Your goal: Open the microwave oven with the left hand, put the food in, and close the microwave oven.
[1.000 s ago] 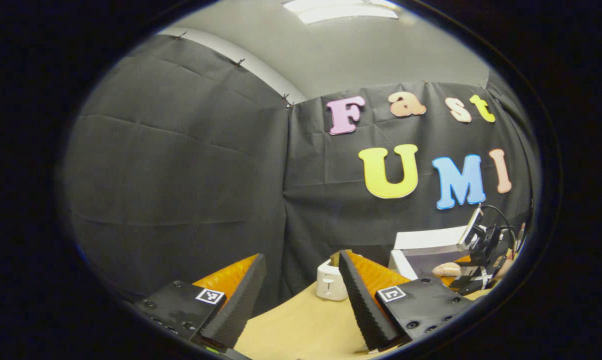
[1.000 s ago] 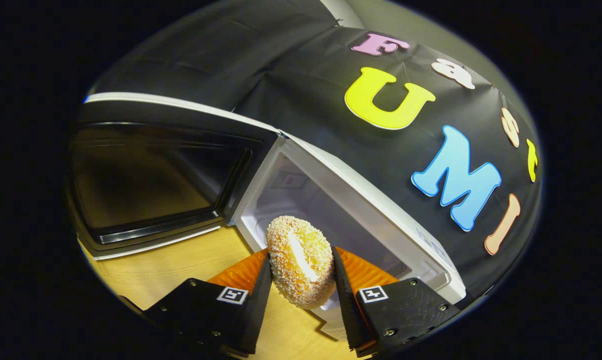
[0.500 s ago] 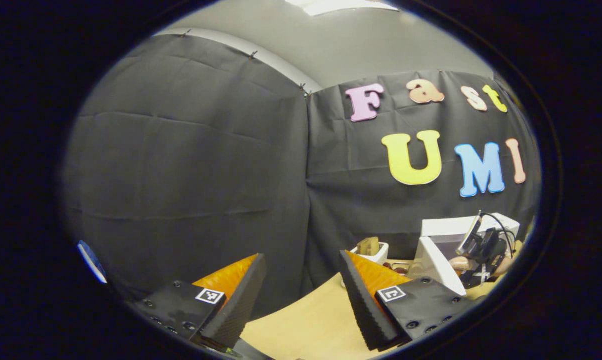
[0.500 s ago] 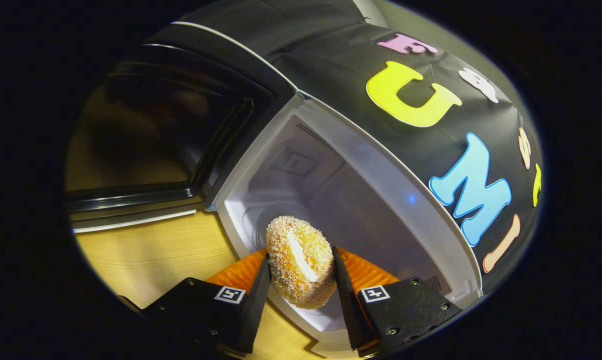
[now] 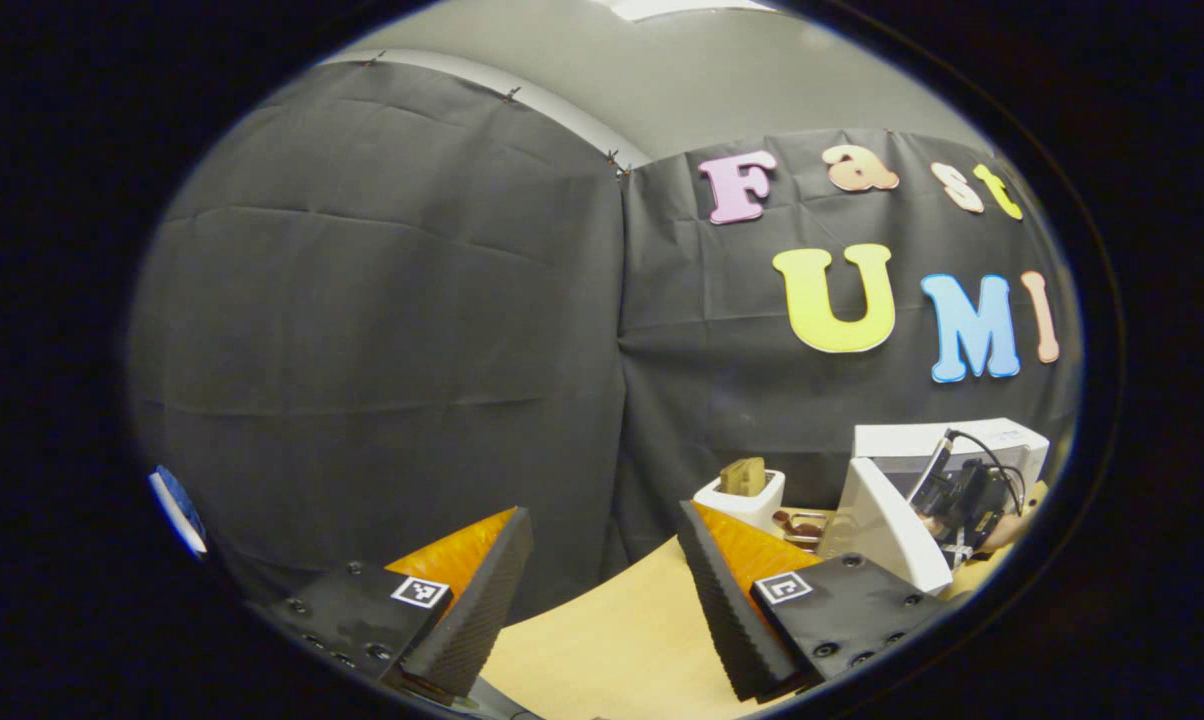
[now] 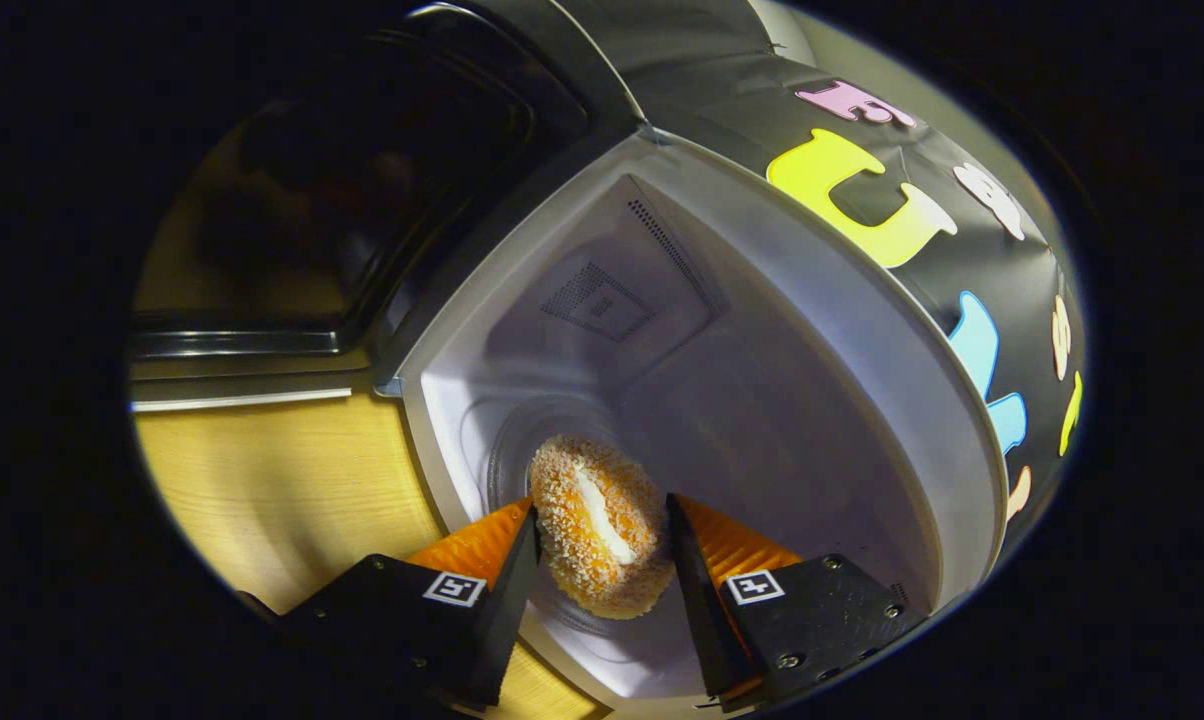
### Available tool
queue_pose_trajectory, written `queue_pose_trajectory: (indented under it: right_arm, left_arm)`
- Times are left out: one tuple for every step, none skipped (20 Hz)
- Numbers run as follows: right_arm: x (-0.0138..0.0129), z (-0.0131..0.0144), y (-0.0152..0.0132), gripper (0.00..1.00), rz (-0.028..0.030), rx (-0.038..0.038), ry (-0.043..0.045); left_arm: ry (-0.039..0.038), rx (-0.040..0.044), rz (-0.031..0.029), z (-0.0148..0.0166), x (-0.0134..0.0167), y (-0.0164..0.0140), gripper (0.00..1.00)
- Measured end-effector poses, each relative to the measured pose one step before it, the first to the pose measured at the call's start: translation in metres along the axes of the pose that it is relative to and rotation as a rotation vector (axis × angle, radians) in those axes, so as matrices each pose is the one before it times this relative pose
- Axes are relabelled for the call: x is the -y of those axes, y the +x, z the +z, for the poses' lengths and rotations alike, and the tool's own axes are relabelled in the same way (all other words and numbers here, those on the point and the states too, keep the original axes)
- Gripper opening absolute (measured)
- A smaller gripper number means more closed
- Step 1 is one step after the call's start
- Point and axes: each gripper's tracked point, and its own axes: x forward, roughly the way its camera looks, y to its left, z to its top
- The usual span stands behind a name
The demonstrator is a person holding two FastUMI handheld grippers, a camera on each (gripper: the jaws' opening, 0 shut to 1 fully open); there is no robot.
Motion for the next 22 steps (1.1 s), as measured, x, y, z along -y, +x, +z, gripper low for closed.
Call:
queue_pose_trajectory:
  right_arm:
    - [0.00068, -0.00199, 0.0025, 0.73, -0.004, -0.00265, -0.0008]
    - [0.00081, -0.00225, 0.00474, 0.74, -0.00103, -0.00398, 0.00416]
    - [0.00202, -0.00211, 0.00368, 0.76, -0.0062, -0.00511, 0.00079]
    - [0.00413, 0.00117, -0.00257, 0.8, -0.00943, -0.00098, -0.00337]
    - [0.00422, 0.00222, -0.00118, 0.8, -0.0118, 0.00405, -0.00438]
    - [0.00044, 0.0021, -0.00151, 0.81, 0.00521, 0.00869, 0.00159]
    - [0.00434, 0.00314, -0.00251, 0.82, -0.00681, 0.00938, -0.00057]
    - [0.00098, 0.00172, -0.00703, 0.87, 0.00417, 0.0075, 0.00847]
    - [0.00217, 0.00618, -0.0064, 0.9, 0.00446, 0.00736, 0.01044]
    - [0.00132, 0.00177, -0.00336, 0.97, 0.00223, 0.00819, 0.01575]
    - [0.00139, 0.00667, -0.01011, 0.97, 0.00431, 0.01195, 0.01514]
    - [0.00069, 0.00591, -0.00827, 0.97, 0.00519, 0.01199, 0.02044]
    - [-0.00141, 0.00517, -0.00954, 0.97, 0.01118, 0.01134, 0.02931]
    - [-0.00121, 0.00398, -0.01028, 0.97, 0.0078, 0.00979, 0.03491]
    - [0.00068, 0.00436, -0.01006, 0.97, 0.00202, 0.00648, 0.03486]
    - [0.00172, 0.00676, -0.01162, 0.97, 0.00017, 0.01107, 0.03208]
    - [0.00346, 0.00729, -0.01021, 0.97, -0.00696, 0.01352, 0.02323]
    - [0.0051, 0.00783, -0.00978, 0.97, -0.01219, 0.01469, 0.01761]
    - [0.00511, 0.00688, -0.01013, 0.97, -0.00975, 0.01345, 0.02222]
    - [0.00529, 0.00551, -0.00741, 0.97, -0.01045, 0.01244, 0.0249]
    - [0.00688, 0.00688, -0.00883, 0.97, -0.01341, 0.01125, 0.0265]
    - [0.00601, 0.00801, -0.01024, 0.97, -0.01373, 0.01478, 0.02398]
  left_arm:
    - [0.00453, -0.0067, -0.00719, -0.00357, 0.0036, 0.00137, 0.95]
    - [0.00882, -0.00145, -0.00819, -0.00025, 0.00458, 0.00114, 0.95]
    - [0.00994, 0.00452, -0.00864, 0.00169, 0.00376, 0.00231, 0.95]
    - [0.00717, 0.00538, -0.01017, 0.00156, 0.0038, 0.00037, 0.95]
    - [0.00338, 0.00301, -0.01018, 0.00171, 0.00369, 0.0001, 0.95]
    - [-0.00162, 0.00044, -0.0111, -0.00063, 0.0027, 0.00046, 0.95]
    - [-0.00579, 0.00098, -0.0108, -0.00218, 0.00214, 0.00058, 0.95]
    - [-0.00632, 0.0009, -0.01008, -0.00204, 0.00417, 0.00194, 0.95]
    - [-0.00502, -0.00215, -0.00945, -0.00254, 0.00317, 0.00172, 0.95]
    - [-0.0038, -0.00302, -0.00861, -0.00415, 0.00389, 0.00082, 0.95]
    - [-0.00224, -0.00606, -0.00936, -0.00584, 0.00322, 0.00042, 0.95]
    - [-0.00155, -0.00955, -0.01153, -0.00752, 0.00233, -0.00056, 0.95]
    - [-0.00143, -0.01006, -0.01417, -0.00593, 0.0038, 0.00085, 0.95]
    - [0.00112, -0.00843, -0.01449, -0.00559, 0.00387, 0.00062, 0.95]
    - [0.0034, -0.00975, -0.0146, -0.0066, 0.00362, 0.00128, 0.95]
    - [0.00413, -0.00973, -0.01437, -0.00677, 0.00373, 0.00135, 0.95]
    - [0.00104, -0.01093, -0.01582, -0.00645, 0.00393, 0.00033, 0.95]
    - [-0.00035, -0.0127, -0.01649, -0.00824, 0.00472, 0.00215, 0.95]
    - [0.00104, -0.01494, -0.01355, -0.00816, 0.00352, -0.00028, 0.95]
    - [0.00291, -0.01967, -0.01296, -0.0106, 0.0028, 0.00129, 0.95]
    - [0.00431, -0.02035, -0.01637, -0.00962, 0.00423, 0.00136, 0.95]
    - [0.00466, -0.01835, -0.01258, -0.01039, 0.00476, 0.00053, 0.95]
